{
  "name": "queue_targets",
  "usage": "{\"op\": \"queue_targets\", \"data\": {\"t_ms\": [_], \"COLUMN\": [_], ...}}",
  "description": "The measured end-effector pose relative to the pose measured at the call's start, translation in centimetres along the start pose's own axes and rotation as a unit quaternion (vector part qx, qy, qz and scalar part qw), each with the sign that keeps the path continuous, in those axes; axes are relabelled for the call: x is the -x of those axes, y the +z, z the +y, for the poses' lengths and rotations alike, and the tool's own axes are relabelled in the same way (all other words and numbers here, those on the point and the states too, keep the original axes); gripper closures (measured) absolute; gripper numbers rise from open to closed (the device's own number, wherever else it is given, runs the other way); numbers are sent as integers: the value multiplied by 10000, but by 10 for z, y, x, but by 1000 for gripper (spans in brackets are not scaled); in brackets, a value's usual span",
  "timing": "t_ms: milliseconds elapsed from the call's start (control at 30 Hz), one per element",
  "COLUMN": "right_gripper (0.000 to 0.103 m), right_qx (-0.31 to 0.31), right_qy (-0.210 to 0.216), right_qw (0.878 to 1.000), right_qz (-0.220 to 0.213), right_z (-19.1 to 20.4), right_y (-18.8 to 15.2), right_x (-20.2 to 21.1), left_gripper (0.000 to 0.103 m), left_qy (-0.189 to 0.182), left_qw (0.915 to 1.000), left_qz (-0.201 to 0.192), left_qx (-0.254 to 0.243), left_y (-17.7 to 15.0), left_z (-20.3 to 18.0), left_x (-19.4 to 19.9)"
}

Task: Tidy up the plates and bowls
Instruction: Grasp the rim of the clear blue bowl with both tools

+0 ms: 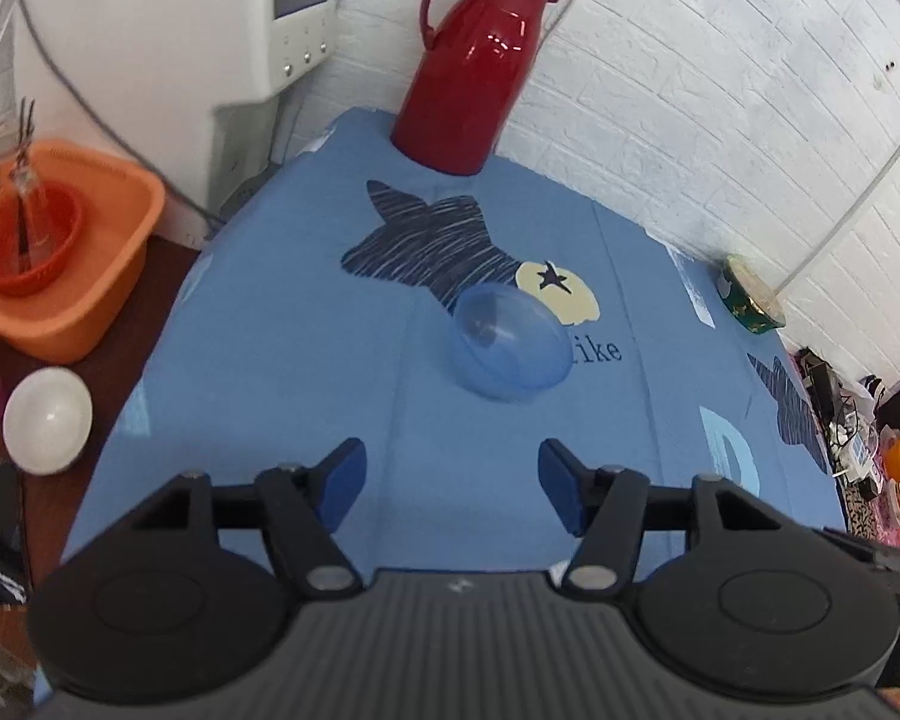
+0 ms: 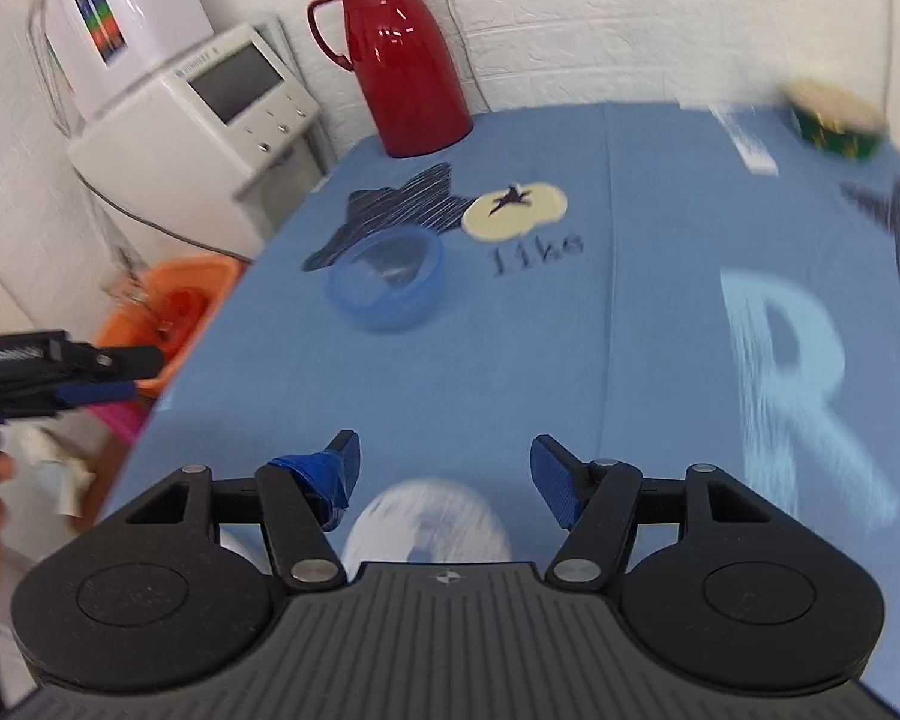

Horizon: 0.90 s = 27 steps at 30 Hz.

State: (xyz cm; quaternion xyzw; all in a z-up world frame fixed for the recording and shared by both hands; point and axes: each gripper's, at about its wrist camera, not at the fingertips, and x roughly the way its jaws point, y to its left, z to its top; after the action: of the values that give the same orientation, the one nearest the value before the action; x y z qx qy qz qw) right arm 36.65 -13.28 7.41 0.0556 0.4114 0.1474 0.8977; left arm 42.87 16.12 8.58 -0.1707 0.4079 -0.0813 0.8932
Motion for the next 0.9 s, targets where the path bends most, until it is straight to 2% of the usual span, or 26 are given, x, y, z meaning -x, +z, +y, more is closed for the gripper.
{"op": "queue_targets", "data": {"t_ms": [67, 233, 367, 533, 633, 800, 833, 900], "right_gripper": [54, 54, 54, 54, 54, 61, 62, 65], "right_qx": [211, 25, 137, 527, 510, 369, 361, 431], "right_qy": [-178, -1, -215, -352, -316, -126, -103, -69], "right_qw": [9995, 9992, 9983, 9969, 9972, 9985, 9986, 9983], "right_qz": [131, 401, 517, 468, 450, 382, 385, 390], "right_z": [7, 10, 18, 26, 27, 23, 24, 27], "right_y": [26, 69, 84, 90, 89, 88, 89, 89], "right_x": [-32, -102, -140, -166, -174, -182, -185, -186], "left_gripper": [41, 41, 41, 41, 41, 42, 44, 63], "left_qy": [52, -97, 66, 311, 307, 417, 444, 480], "left_qw": [10000, 9993, 9989, 9980, 9980, 9977, 9979, 9979], "left_qz": [-18, 253, 417, 499, 502, 420, 395, 394], "left_qx": [-1, 245, 210, 219, 221, 327, 270, 194], "left_y": [17, 43, 48, 50, 50, 50, 50, 51], "left_z": [1, 9, 10, 17, 18, 23, 22, 20], "left_x": [-20, -83, -125, -155, -162, -170, -171, -172]}}
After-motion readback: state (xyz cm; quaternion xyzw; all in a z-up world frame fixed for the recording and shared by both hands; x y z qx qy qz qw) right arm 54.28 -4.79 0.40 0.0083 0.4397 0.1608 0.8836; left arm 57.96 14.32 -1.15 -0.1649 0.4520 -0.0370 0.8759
